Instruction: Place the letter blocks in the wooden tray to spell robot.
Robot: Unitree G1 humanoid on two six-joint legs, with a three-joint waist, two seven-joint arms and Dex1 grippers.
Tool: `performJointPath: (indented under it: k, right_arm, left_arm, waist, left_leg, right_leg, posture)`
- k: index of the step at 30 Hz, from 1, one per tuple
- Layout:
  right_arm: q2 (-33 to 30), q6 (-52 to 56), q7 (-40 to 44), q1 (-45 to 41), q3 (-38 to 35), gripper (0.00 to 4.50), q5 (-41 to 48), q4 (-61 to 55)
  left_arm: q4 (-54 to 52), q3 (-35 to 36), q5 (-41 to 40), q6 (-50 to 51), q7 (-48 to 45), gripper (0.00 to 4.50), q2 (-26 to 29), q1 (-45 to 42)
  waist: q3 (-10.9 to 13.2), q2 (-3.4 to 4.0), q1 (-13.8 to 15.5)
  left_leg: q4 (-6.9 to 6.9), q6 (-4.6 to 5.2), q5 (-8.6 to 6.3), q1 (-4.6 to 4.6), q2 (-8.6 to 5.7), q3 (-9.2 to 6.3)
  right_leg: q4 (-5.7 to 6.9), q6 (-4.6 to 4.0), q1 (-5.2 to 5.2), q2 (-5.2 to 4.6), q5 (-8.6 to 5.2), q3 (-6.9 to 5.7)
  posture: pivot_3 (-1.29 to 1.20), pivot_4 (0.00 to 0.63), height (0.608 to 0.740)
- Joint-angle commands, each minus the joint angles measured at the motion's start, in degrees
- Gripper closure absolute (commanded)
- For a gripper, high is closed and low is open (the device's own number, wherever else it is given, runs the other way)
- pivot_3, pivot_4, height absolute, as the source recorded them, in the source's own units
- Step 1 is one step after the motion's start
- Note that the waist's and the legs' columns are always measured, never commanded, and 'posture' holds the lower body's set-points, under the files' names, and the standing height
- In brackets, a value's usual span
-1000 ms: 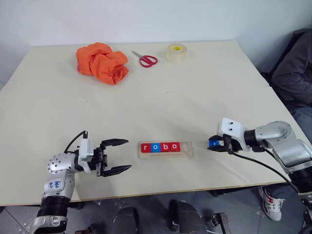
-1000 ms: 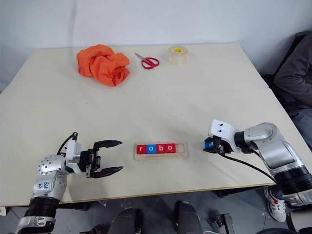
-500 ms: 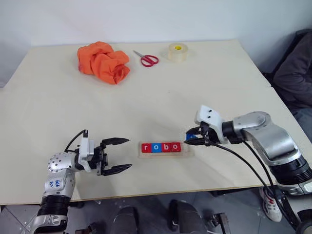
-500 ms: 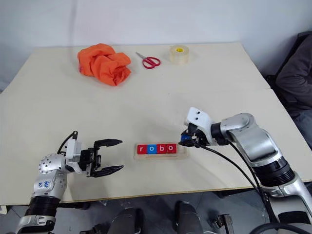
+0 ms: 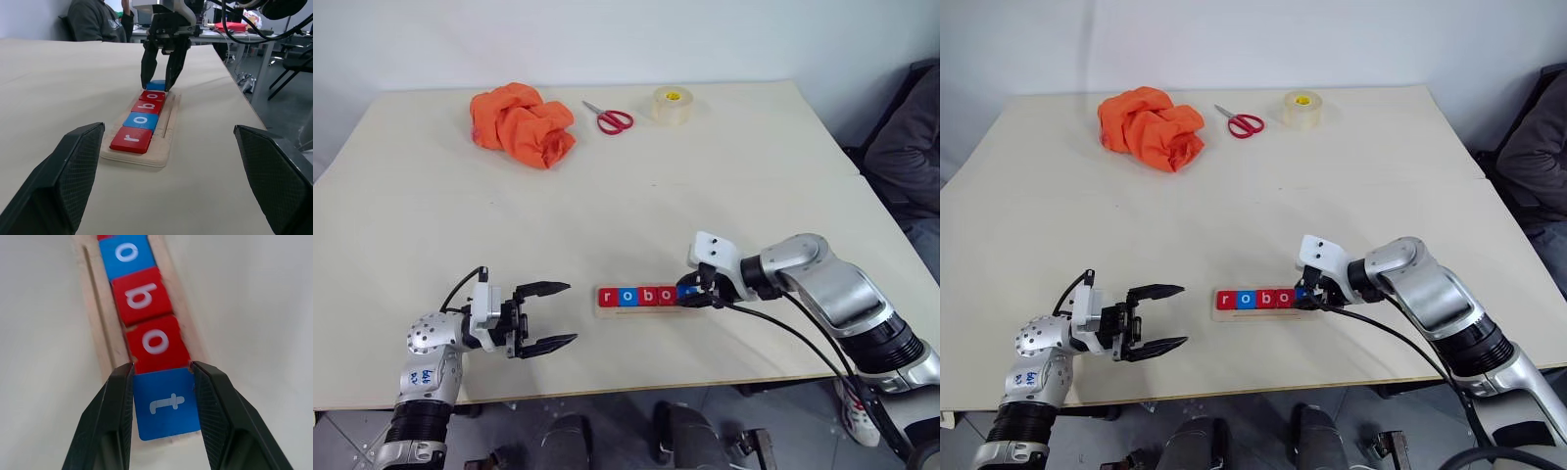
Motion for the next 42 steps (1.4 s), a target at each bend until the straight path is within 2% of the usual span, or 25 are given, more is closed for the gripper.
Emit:
performJointPath:
  k: [1, 5, 6, 10, 13, 19, 22, 28, 33, 42]
  right_arm:
    - [0.0, -1.2, 0.6, -1.3, -0.2, 3.10, -0.3, 0.0]
    - [-0.3, -2.2, 1.0, -1.7, 0.3, 3.10, -1.4, 0.9]
    - [-0.3, -2.4, 1.1, -1.8, 0.4, 2.37, -1.6, 0.9]
    - [-0.5, -1.1, 2.3, -2.3, -0.4, 1.14, -0.5, -1.1]
    - [-0.3, 0.4, 2.7, -2.6, -1.2, 0.05, 0.7, -2.8]
    - [-0.7, 1.1, 1.4, -2.0, -3.7, 0.05, 2.0, -3.8]
    - [-1.3, -1.3, 1.8, -1.3, -5.0, 0.67, 2.2, -2.0]
    - [-0.8, -6.6, 1.0, -2.6, -5.7, 2.83, 0.3, 5.5]
    - [0.0, -10.2, 1.5, -2.8, -4.8, 4.46, -0.9, 9.6]
    - [1.0, -10.6, 3.1, -0.9, -3.5, 4.46, -1.3, 8.8]
  left_arm:
    - [-2.1, 0.8, -1.1, -0.5, 0.5, 0.00, 0.4, 1.0]
    - [-2.4, 0.9, -1.1, -0.5, 0.8, 0.00, 0.3, 1.4]
    - [-2.4, 0.9, -1.1, -0.5, 0.9, 0.00, 0.3, 1.4]
    - [-2.3, 0.8, -1.1, -0.6, 1.2, 0.00, 0.2, 1.2]
    - [-2.2, 0.7, -1.0, -0.6, 1.3, 0.00, 0.2, 1.1]
    - [-0.9, 0.4, -0.8, -0.8, 1.1, 0.00, -0.2, -0.1]
    - [-0.3, 0.2, -0.7, -1.0, 1.0, 0.00, -0.4, -0.7]
    - [0.6, 0.0, -0.5, -1.2, 0.8, 0.00, -0.7, -1.7]
    - [0.6, 0.1, -0.6, -1.2, 1.0, 0.00, -0.6, -1.5]
    - [-0.3, 0.4, -0.7, -1.0, 1.4, 0.00, -0.3, -0.4]
  waist:
    - [0.0, 0.00, 0.0]
    - [0.0, 0.00, 0.0]
    - [0.0, 0.00, 0.0]
    - [0.0, 0.00, 0.0]
    - [0.0, 0.00, 0.0]
    - [0.0, 0.00, 0.0]
    - [0.0, 0.00, 0.0]
    - [0.0, 0.00, 0.0]
    - [0.0, 0.00, 0.0]
    - [0.0, 0.00, 0.0]
  left_leg:
    - [0.00, 0.00, 0.00, 0.00, 0.00, 0.00]
    - [-0.01, 0.00, 0.00, 0.00, 0.00, 0.00]
    - [-0.01, 0.00, 0.00, 0.00, 0.00, 0.00]
    - [-0.01, 0.00, 0.00, 0.00, 0.00, 0.00]
    - [-0.01, 0.00, 0.00, 0.00, 0.00, 0.00]
    - [-0.01, 0.00, 0.00, 0.00, 0.00, -0.01]
    - [0.01, 0.00, 0.00, 0.00, 0.00, 0.00]
    - [0.00, -0.01, 0.00, 0.00, 0.00, 0.02]
    - [-0.01, -0.02, 0.01, 0.01, 0.00, 0.03]
    - [0.00, -0.02, 0.02, 0.01, 0.00, 0.02]
  right_leg:
    - [0.00, 0.00, 0.00, 0.00, 0.00, 0.00]
    - [0.00, 0.00, 0.00, 0.00, 0.00, 0.00]
    - [0.00, 0.00, 0.00, 0.00, 0.00, 0.00]
    - [0.00, 0.00, 0.00, 0.01, 0.00, 0.00]
    - [0.00, 0.00, 0.00, 0.01, 0.00, 0.00]
    - [0.00, 0.00, 0.00, 0.00, 0.00, 0.00]
    - [0.00, 0.00, 0.00, 0.00, 0.00, 0.00]
    - [0.00, 0.00, 0.00, 0.01, 0.00, 0.00]
    - [0.00, 0.00, 0.00, 0.02, 0.00, 0.00]
    - [0.01, 0.00, 0.00, 0.02, 0.00, 0.00]
  posture:
    - [0.00, 0.150, 0.740]
    - [0.00, 0.150, 0.740]
    - [0.00, 0.150, 0.740]
    - [0.00, 0.150, 0.740]
    - [0.00, 0.150, 0.740]
    - [0.00, 0.150, 0.740]
    - [0.00, 0.150, 0.740]
    - [0.00, 0.150, 0.740]
    - [0.00, 0.150, 0.740]
    - [0.00, 0.150, 0.740]
